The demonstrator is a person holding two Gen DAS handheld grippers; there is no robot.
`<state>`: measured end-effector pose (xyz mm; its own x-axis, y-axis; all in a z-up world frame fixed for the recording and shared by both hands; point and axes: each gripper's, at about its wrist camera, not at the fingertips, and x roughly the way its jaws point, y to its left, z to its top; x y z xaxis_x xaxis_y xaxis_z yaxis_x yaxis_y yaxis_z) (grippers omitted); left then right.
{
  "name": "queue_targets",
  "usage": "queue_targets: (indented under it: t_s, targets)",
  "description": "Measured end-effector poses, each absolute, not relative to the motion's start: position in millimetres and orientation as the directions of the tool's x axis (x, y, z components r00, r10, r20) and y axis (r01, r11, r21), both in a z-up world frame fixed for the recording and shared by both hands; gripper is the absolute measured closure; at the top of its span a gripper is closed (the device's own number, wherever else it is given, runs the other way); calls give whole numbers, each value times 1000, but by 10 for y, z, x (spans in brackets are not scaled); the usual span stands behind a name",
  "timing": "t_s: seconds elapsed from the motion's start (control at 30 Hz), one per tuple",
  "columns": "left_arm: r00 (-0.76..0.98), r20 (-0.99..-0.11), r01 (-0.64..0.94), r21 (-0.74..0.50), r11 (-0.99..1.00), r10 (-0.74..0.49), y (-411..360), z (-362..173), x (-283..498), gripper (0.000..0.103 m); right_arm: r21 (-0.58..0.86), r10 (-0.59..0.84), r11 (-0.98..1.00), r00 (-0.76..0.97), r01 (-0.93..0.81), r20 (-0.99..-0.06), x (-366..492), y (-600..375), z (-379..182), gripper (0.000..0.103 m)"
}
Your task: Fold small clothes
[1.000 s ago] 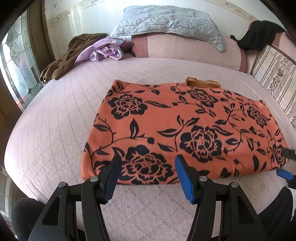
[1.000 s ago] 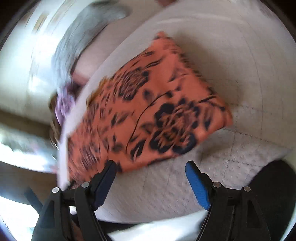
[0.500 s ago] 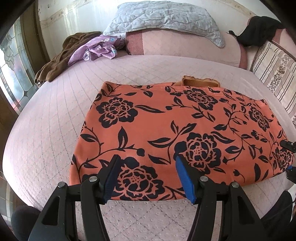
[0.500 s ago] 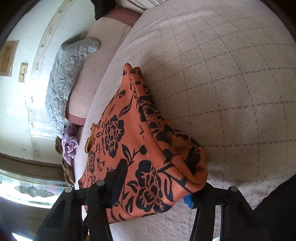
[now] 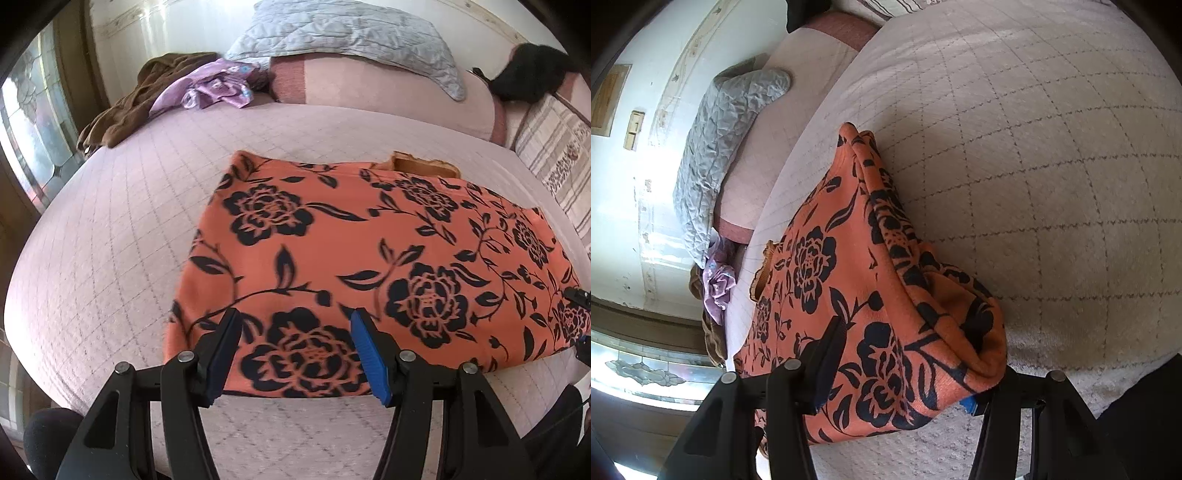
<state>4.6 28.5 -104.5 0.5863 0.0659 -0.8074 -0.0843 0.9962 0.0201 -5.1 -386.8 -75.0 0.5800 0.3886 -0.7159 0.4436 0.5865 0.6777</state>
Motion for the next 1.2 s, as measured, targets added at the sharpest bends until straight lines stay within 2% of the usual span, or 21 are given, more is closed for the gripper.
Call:
queue_targets:
  t_s: [0.1,0.17,0.27,0.3,0.33,0.37,0.53,0.83,0.9,1.03,1.1,1.2]
  targets:
    - [583,-805,-159,16,987,107,558,-1059,50,39,675,388,591,578,441,-718,-43,-3870,-745,47]
    - [531,-838,-233,-2,972,125,808,-1168,97,39,674,387,597,579,436,-717,-38,-3870,-740,47]
    - [496,-867,-228,-72,971,52,976,-1300,141,42,666,382,610,578,429,-721,-40,-3867,-752,49]
    - [494,-868,-223,-67,973,53,971,-1282,144,45,666,381,611,578,428,-722,-39,-3863,-751,49]
    - [495,-868,-203,-64,977,46,931,-1257,147,57,665,380,613,578,427,-722,-38,-3862,-750,49]
    - [496,-867,-199,-56,978,51,912,-1246,146,61,665,380,613,578,428,-722,-37,-3863,-750,49]
    - [501,-864,-202,-60,978,51,912,-1252,118,65,665,384,615,576,423,-722,-35,-3865,-735,49]
    - [498,-867,-202,-72,977,39,971,-1242,24,66,664,382,628,582,406,-718,-13,-3870,-688,50]
    - [495,-868,-204,-70,976,42,965,-1238,31,66,653,378,636,571,411,-728,-4,-3864,-737,55]
    - [497,-865,-219,-48,975,69,927,-1176,29,66,655,378,632,574,414,-727,-21,-3874,-739,56]
    - [524,-847,-228,-42,973,87,899,-1066,-2,65,668,386,618,580,415,-717,-33,-3885,-734,47]
    - [578,-813,-200,-58,978,70,765,-863,-3,53,686,398,605,593,404,-700,-36,-3889,-741,42]
